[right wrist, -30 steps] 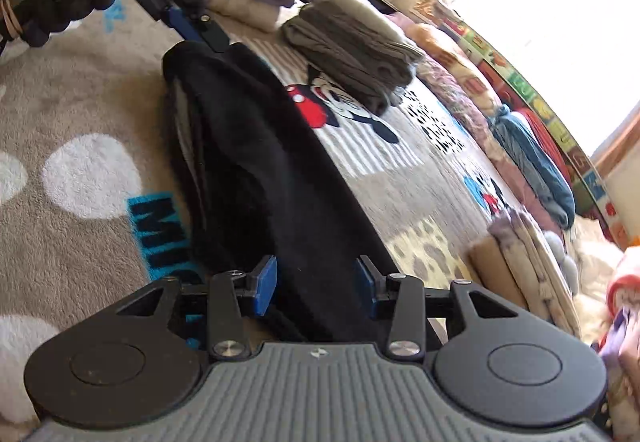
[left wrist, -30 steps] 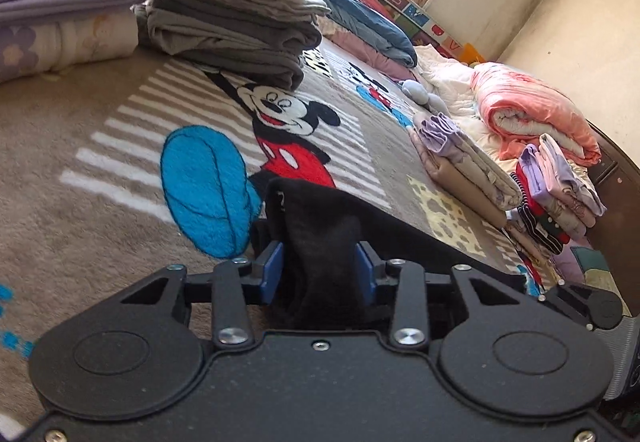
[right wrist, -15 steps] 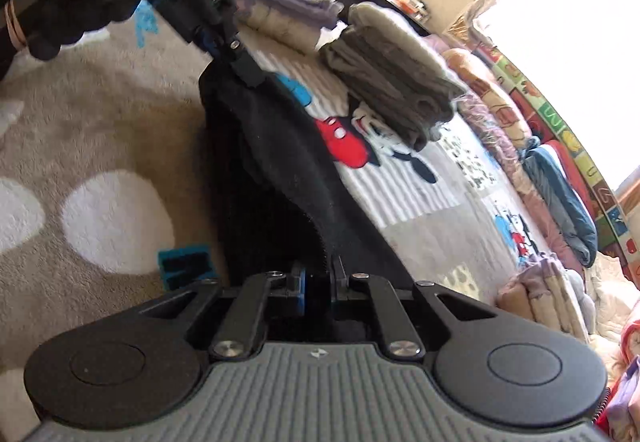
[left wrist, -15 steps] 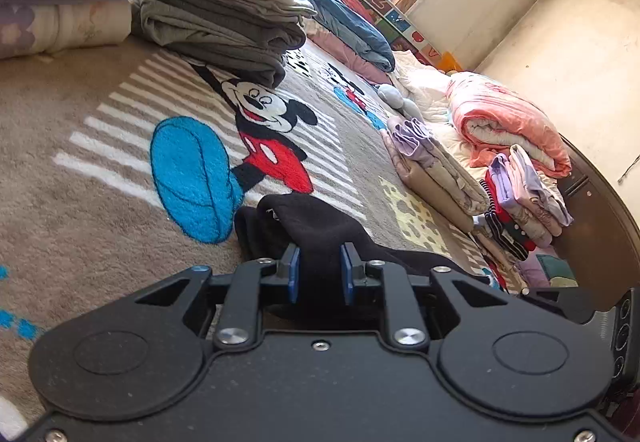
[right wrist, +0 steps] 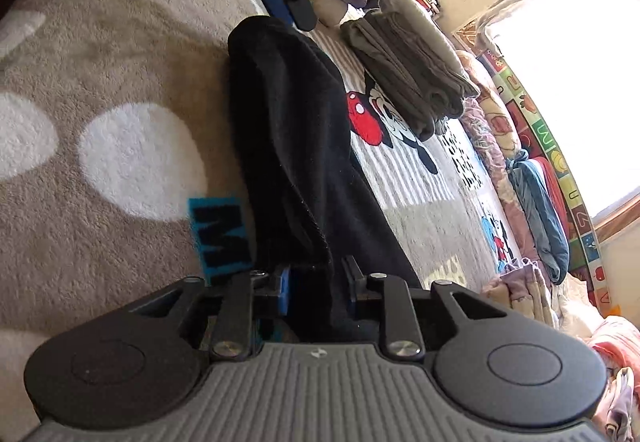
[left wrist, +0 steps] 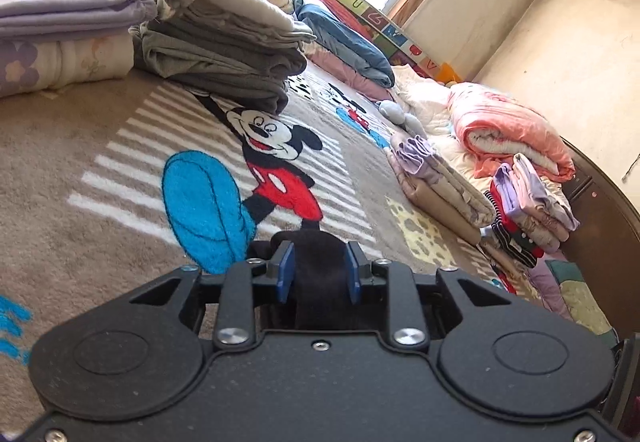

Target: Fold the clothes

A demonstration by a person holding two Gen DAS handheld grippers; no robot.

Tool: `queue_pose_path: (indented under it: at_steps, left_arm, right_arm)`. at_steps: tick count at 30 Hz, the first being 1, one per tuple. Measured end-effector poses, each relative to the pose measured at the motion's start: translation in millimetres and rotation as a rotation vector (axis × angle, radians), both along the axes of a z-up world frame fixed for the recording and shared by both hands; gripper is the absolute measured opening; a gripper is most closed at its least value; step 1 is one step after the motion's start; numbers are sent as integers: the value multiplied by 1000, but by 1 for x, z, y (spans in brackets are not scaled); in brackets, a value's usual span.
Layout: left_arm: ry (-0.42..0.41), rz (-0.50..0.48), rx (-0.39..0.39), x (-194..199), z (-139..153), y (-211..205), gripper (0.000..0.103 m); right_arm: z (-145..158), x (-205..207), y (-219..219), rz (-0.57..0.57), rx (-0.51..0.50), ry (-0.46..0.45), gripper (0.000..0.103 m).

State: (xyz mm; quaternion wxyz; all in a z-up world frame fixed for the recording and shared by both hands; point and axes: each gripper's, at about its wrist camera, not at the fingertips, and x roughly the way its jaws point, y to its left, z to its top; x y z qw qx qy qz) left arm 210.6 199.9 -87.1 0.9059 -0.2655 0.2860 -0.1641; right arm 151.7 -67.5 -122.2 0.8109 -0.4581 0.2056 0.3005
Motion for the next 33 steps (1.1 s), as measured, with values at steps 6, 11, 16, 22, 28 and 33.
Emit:
queue_pose_path:
  at_steps: [6,11,16,22,28,33]
  left_arm:
    - [45,1,-35,21,-9,4,24]
    - [55,-23,-19,20,-14,-4,24]
    - [46,-30,-19,22,-16,-8,24]
    - [59,-48,27,27,-22,-17,10]
    - [-2,-16,29,22,-17,-12,4]
    - [29,-3,74,29,-23,-18,4]
  right_arm:
    - [42,10,-34,-1,292,272,54]
    - [68,52,-73,-86,563,382,53]
    - [53,110,-63,-101,448,398,51]
    - [33,144,-55,-107,425,549,43]
    - [40,151,-66,-128,515,556,5]
    - [32,157,-70,-189,546,535,5]
